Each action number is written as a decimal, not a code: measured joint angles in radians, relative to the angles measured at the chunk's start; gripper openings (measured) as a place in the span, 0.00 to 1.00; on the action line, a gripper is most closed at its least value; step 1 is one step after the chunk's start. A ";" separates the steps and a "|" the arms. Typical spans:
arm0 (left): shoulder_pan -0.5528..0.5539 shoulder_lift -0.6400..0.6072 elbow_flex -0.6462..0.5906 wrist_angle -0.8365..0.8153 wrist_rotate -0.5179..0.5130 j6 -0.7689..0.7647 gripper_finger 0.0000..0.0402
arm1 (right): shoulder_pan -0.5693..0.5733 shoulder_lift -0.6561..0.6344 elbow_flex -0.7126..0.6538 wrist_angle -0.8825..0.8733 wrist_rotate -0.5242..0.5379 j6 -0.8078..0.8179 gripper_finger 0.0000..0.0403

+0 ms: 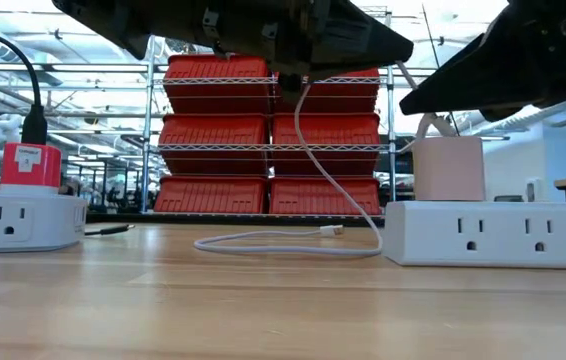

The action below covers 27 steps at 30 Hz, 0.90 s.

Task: Insert USB
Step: Insert the pink charger cable into the pink charger adapter on the right white outlet extension

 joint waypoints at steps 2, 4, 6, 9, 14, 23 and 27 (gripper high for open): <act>0.000 0.000 0.000 0.002 0.000 0.000 0.02 | 0.007 -0.003 0.000 -0.004 0.015 -0.004 0.00; 0.000 0.000 0.000 0.002 0.001 0.000 0.02 | 0.017 -0.003 0.000 -0.009 0.023 -0.001 0.00; 0.000 0.000 0.000 0.003 0.001 0.000 0.02 | 0.024 -0.003 0.001 -0.010 0.030 0.009 0.00; 0.000 0.000 0.000 0.004 0.002 -0.002 0.02 | 0.039 -0.003 0.001 -0.014 0.056 0.011 0.00; 0.000 0.000 0.000 0.002 0.005 -0.002 0.02 | 0.059 -0.004 0.002 -0.058 0.085 0.071 0.00; 0.000 0.000 0.000 -0.001 0.000 -0.002 0.02 | 0.071 -0.003 0.002 -0.081 0.118 0.092 0.00; 0.001 0.000 0.004 0.003 -0.002 -0.002 0.02 | 0.071 -0.003 0.000 -0.070 0.130 0.078 0.00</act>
